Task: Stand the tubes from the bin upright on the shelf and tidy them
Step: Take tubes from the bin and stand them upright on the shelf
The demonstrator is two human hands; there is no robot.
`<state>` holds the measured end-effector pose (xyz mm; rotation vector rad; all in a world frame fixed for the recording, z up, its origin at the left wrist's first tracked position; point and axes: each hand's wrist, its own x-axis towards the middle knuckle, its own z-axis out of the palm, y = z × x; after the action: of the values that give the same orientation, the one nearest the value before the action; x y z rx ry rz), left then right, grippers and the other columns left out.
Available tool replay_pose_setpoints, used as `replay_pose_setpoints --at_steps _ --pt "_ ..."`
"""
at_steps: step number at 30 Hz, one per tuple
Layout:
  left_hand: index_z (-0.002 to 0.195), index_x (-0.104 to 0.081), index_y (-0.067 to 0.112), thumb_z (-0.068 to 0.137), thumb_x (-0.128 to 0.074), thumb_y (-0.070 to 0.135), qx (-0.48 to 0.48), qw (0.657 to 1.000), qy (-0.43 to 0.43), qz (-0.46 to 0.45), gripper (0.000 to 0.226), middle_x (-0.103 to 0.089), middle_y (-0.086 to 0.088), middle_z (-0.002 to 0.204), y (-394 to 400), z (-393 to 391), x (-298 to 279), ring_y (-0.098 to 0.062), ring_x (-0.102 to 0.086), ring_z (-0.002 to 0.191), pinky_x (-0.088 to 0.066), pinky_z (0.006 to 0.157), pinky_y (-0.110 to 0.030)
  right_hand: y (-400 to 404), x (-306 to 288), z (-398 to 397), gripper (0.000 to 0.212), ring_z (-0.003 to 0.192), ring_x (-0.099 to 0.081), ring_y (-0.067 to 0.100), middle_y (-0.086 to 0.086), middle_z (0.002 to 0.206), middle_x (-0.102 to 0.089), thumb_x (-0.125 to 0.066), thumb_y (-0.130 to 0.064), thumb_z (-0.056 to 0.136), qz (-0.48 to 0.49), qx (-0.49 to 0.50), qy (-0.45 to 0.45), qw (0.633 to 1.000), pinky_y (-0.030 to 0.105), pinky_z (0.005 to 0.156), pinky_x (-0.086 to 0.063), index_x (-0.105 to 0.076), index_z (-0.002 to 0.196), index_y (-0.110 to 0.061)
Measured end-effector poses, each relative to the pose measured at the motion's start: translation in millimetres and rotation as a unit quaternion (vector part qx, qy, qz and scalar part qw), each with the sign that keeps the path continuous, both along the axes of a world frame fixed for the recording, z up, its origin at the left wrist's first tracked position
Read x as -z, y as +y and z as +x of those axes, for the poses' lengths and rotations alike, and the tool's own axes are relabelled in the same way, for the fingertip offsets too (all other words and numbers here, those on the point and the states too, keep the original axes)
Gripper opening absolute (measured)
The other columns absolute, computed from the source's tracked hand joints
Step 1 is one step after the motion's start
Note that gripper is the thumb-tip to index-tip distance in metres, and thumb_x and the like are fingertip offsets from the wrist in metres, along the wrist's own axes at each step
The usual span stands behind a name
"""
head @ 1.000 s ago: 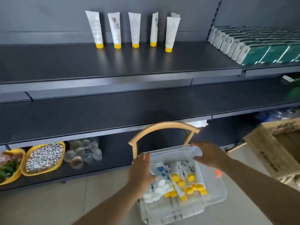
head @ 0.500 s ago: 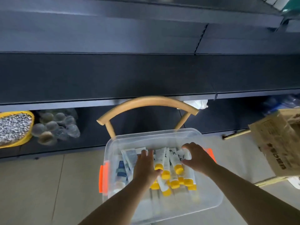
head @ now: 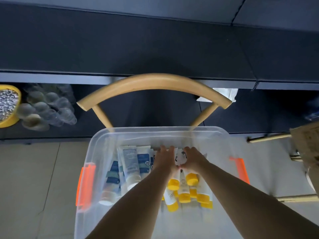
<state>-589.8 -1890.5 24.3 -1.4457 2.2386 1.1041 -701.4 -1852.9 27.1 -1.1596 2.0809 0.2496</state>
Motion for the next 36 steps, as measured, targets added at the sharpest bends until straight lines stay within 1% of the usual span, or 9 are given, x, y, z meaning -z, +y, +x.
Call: replay_pose_setpoints --at_steps 3,10,12,17,20,23,27,31,36 --pt "0.138 -0.032 0.021 0.079 -0.073 0.03 0.007 1.0 -0.018 0.017 0.073 -0.032 -0.012 0.142 -7 -5 12 -0.031 -0.038 0.13 -0.042 0.103 -0.039 -7 12 -6 0.085 0.128 -0.043 0.027 0.008 0.14 -0.038 -0.075 -0.039 0.075 0.029 -0.004 0.003 1.0 0.034 0.098 -0.043 -0.028 0.143 -0.018" --pt "0.132 -0.036 0.017 0.079 -0.071 0.025 0.002 0.999 -0.02 0.042 0.064 -0.058 -0.008 0.119 -15 -12 16 -0.027 -0.056 0.112 -0.048 0.087 -0.034 -15 18 -6 0.089 0.129 -0.039 0.029 0.01 0.141 -0.035 -0.074 -0.019 0.072 0.078 0.031 -0.024 0.996 0.035 0.098 -0.045 -0.024 0.145 -0.018" --pt "0.13 -0.038 0.015 0.078 -0.07 0.016 -0.03 0.998 -0.005 0.062 0.06 -0.058 -0.01 0.119 -16 -8 10 -0.028 -0.055 0.113 -0.05 0.086 -0.033 -14 13 -5 0.09 0.128 -0.042 0.028 0.01 0.142 -0.037 -0.074 -0.017 0.072 0.084 0.059 -0.043 0.994 0.034 0.091 -0.049 -0.023 0.146 -0.019" --pt "0.122 -0.047 0.011 0.079 -0.065 0.008 -0.078 0.995 0.035 0.059 0.047 -0.056 -0.009 0.122 -17 1 -5 -0.027 -0.053 0.115 -0.048 0.081 -0.028 -4 -6 -5 0.102 0.127 -0.044 0.029 0.011 0.143 -0.041 -0.072 -0.007 0.071 0.091 0.082 -0.042 0.992 0.033 0.092 -0.047 -0.008 0.151 -0.017" --pt "0.12 -0.05 0.008 0.078 -0.066 0.007 -0.102 0.991 0.059 0.061 0.044 -0.05 -0.009 0.123 -16 6 -14 -0.026 -0.052 0.113 -0.044 0.075 -0.025 1 -18 -5 0.098 0.126 -0.044 0.031 0.012 0.138 -0.045 -0.069 -0.005 0.069 0.096 0.083 -0.026 0.992 0.034 0.093 -0.047 -0.012 0.149 -0.016" --pt "0.12 -0.051 0.007 0.079 -0.065 0.004 -0.157 0.98 0.094 0.079 0.044 -0.048 -0.008 0.121 -13 13 -21 -0.027 -0.053 0.112 -0.051 0.078 -0.027 7 -26 -3 0.092 0.122 -0.043 0.031 0.011 0.128 -0.046 -0.069 -0.009 0.067 0.096 0.087 0.0 0.992 0.036 0.093 -0.048 -0.02 0.145 -0.015" --pt "0.118 -0.051 0.006 0.082 -0.06 0.003 -0.217 0.961 0.143 0.09 0.038 -0.055 -0.007 0.113 -11 26 -33 -0.023 -0.056 0.106 -0.045 0.071 -0.024 15 -35 -5 0.082 0.11 -0.051 0.029 0.009 0.117 -0.049 -0.074 -0.011 0.065 0.031 0.18 -0.02 0.983 0.036 0.079 -0.052 -0.03 0.134 -0.015" --pt "0.107 -0.058 0.007 0.082 -0.061 0.006 -0.223 0.957 0.17 0.074 0.025 -0.063 -0.007 0.106 -12 44 -45 -0.02 -0.058 0.096 -0.042 0.072 -0.025 30 -45 -14 0.056 0.099 -0.058 0.028 0.01 0.109 -0.061 -0.075 0.001 0.064 -0.052 0.273 -0.059 0.959 0.038 0.077 -0.053 -0.046 0.11 -0.011" --pt "0.11 -0.06 0.005 0.077 -0.07 0.011 -0.222 0.954 0.186 0.072 0.035 -0.066 -0.009 0.108 -12 61 -60 -0.025 -0.062 0.102 -0.049 0.077 -0.029 46 -60 -14 0.046 0.092 -0.06 0.027 0.01 0.108 -0.065 -0.078 -0.007 0.07 -0.138 0.314 -0.089 0.935 0.029 0.062 -0.046 -0.052 0.108 -0.01"
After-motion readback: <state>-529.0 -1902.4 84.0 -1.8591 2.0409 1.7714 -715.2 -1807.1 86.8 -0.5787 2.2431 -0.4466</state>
